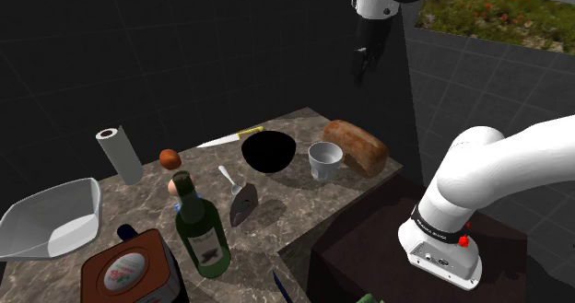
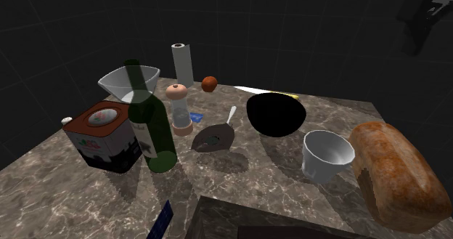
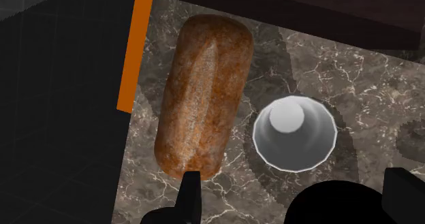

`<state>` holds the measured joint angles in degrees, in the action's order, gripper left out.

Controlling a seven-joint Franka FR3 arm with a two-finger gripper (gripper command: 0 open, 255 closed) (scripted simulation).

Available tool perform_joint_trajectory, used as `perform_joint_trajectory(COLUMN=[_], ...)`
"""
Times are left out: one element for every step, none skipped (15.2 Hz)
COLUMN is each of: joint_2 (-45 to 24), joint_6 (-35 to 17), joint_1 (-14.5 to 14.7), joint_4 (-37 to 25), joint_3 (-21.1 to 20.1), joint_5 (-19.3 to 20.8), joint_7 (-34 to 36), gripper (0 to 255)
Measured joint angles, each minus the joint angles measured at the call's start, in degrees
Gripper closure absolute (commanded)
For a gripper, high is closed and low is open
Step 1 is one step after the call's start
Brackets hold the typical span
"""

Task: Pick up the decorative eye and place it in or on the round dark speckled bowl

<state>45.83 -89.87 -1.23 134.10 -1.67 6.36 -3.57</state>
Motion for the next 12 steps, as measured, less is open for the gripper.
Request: perform_joint_trajectory(joint_2=[0.0, -0.1, -0.4, -0.6, -1.1, -1.6, -2.3, -3.0, -3.5, -4.3, -5.5, -6.8], joint_6=[0.0, -0.1, -1.1, -1.2, -2.1, -2.6, -3.6, -4.8, -5.7, -6.5, -7.5, -8.5], joint_1=[0.0, 0.1, 0.2, 0.4, 0.5, 0.7, 0.7, 0.8, 1.1, 1.2, 1.2, 1.2], joint_4=[0.0, 0.1, 1.0, 1.2, 1.7, 2.1, 2.6, 3.3, 4.0, 4.2, 4.3, 4.3], joint_3=[0.0, -0.8, -1.8, -3.1, -4.4, -5.9, -7.2, -8.7, -10.2, -11.7, -13.2, -14.6], joint_5=[0.0, -0.4, -0.8, -1.4, -2.0, -2.7, -3.1, -3.8, -4.4, -5.0, -5.4, -5.8], joint_7=[0.0, 1.0, 2.4, 4.1, 6.0, 8.0, 9.7, 11.8, 13.9, 15.9, 17.9, 19.9], gripper=[0, 0, 0, 0, 0, 0, 0, 0, 0, 0, 0, 0])
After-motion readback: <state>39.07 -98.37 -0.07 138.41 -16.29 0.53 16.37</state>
